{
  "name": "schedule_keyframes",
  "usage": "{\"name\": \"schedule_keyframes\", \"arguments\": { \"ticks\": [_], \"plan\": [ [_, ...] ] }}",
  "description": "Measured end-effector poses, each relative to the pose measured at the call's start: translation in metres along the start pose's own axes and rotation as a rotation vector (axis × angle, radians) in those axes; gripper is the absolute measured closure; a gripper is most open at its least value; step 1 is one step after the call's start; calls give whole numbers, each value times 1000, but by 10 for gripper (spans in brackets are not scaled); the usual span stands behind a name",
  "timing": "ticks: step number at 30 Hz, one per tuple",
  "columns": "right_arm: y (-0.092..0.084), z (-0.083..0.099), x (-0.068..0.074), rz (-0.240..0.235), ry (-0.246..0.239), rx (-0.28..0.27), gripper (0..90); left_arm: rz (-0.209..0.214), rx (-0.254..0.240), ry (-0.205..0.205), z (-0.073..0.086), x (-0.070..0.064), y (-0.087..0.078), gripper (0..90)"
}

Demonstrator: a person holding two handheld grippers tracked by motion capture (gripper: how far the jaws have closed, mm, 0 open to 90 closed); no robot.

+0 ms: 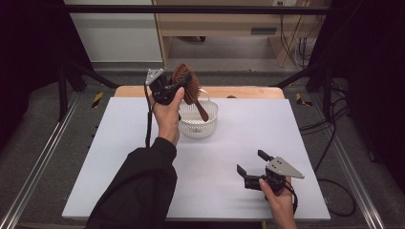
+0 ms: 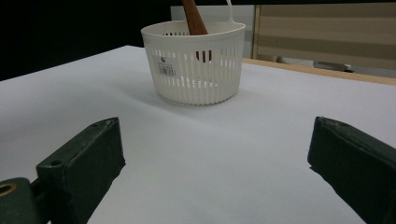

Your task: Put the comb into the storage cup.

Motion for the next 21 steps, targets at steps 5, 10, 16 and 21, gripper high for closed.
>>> {"name": "schedule_keyframes", "arguments": {
  "ticks": [5, 10, 16, 21],
  "plan": [
    [0, 0, -1, 1, -1, -1, 39, -8, 6, 13, 10, 2, -1, 509],
    [1, 0, 0, -1, -4, 0, 39, -15, 1, 11, 15, 2, 0, 509],
    [1, 1, 0, -2, -3, 2, 39, -12, -3, 1, 22, -1, 3, 509],
    [0, 1, 1, -3, -3, 4, 38, -10, -12, -7, 25, -1, 4, 508]
  ]
}}
Point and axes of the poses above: each handheld gripper's, and its own axes: y roughly forward along the jaws, z roughly out of its underside, x roughly to its left, the point moved 2 cm from there along y, roughly forward along the jaws, and after that the axes turned 15 degrees about z, right-handed, at the moved point
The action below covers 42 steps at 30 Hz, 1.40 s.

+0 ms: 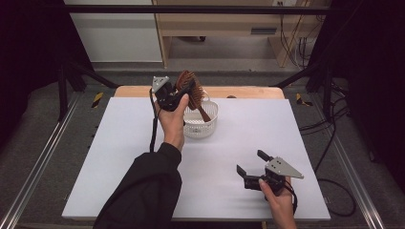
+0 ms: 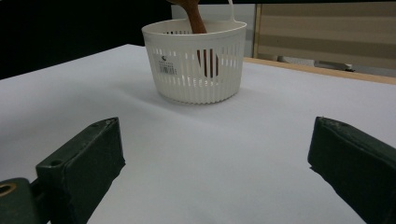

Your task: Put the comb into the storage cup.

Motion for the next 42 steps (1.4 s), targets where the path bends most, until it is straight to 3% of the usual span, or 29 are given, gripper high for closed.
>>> {"name": "schedule_keyframes", "arguments": {
  "ticks": [19, 42],
  "plan": [
    [0, 0, 0, -4, 1, 3, 37, -15, 9, -12, 21, 2, 1, 507],
    [1, 1, 1, -11, 3, 3, 36, -17, 14, -3, 30, 4, 3, 504]
  ]
}}
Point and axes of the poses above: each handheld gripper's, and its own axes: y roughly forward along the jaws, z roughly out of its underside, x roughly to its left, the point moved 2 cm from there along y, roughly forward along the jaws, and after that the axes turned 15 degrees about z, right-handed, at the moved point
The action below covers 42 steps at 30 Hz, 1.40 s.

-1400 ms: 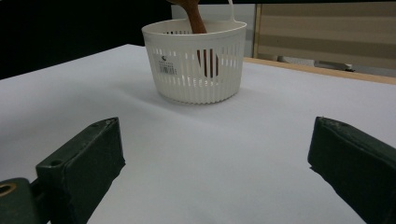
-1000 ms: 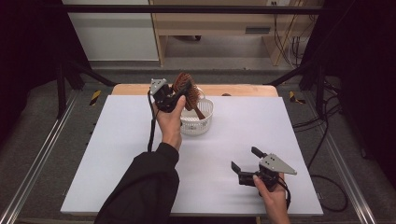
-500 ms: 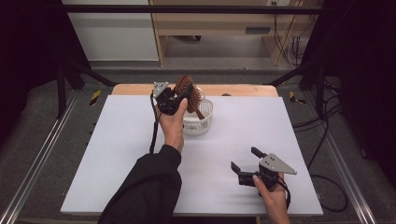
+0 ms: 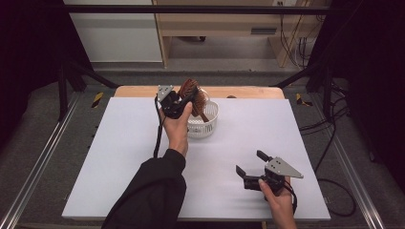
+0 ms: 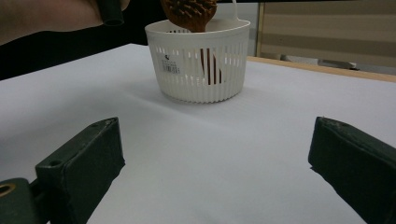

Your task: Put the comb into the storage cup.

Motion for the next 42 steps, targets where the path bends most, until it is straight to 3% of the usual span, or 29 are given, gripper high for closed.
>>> {"name": "schedule_keyframes", "arguments": {
  "ticks": [13, 42],
  "plan": [
    [1, 1, 1, -2, -4, 3, 34, -10, 41, 5, -2, 9, -8, 494],
    [1, 1, 2, 4, -18, 3, 34, 5, 74, -70, 0, 36, -28, 476]
  ]
}}
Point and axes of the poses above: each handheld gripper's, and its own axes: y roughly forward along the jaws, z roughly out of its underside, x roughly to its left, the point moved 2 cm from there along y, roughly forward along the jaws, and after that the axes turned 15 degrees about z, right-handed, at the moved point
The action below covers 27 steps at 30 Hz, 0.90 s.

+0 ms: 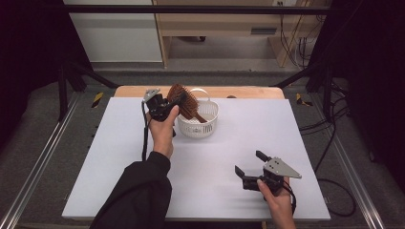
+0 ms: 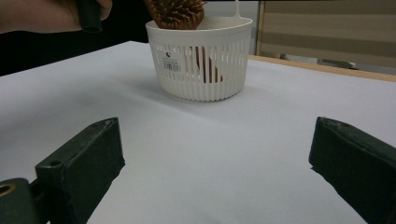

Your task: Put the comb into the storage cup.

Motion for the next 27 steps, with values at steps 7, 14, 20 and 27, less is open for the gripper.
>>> {"name": "schedule_keyframes", "arguments": {
  "ticks": [7, 14, 20, 27],
  "plan": [
    [0, 0, 1, -2, 0, 1, 34, -1, 8, -7, 0, 3, -1, 473],
    [0, 0, 1, -3, 4, 1, 34, -2, 15, -9, -1, 4, -2, 469],
    [0, 0, 0, -3, 5, 0, 34, 1, 17, -22, 0, 8, -3, 468],
    [2, 1, 3, -5, -5, 5, 34, 0, 18, -29, 1, 10, -6, 466]
  ]
}}
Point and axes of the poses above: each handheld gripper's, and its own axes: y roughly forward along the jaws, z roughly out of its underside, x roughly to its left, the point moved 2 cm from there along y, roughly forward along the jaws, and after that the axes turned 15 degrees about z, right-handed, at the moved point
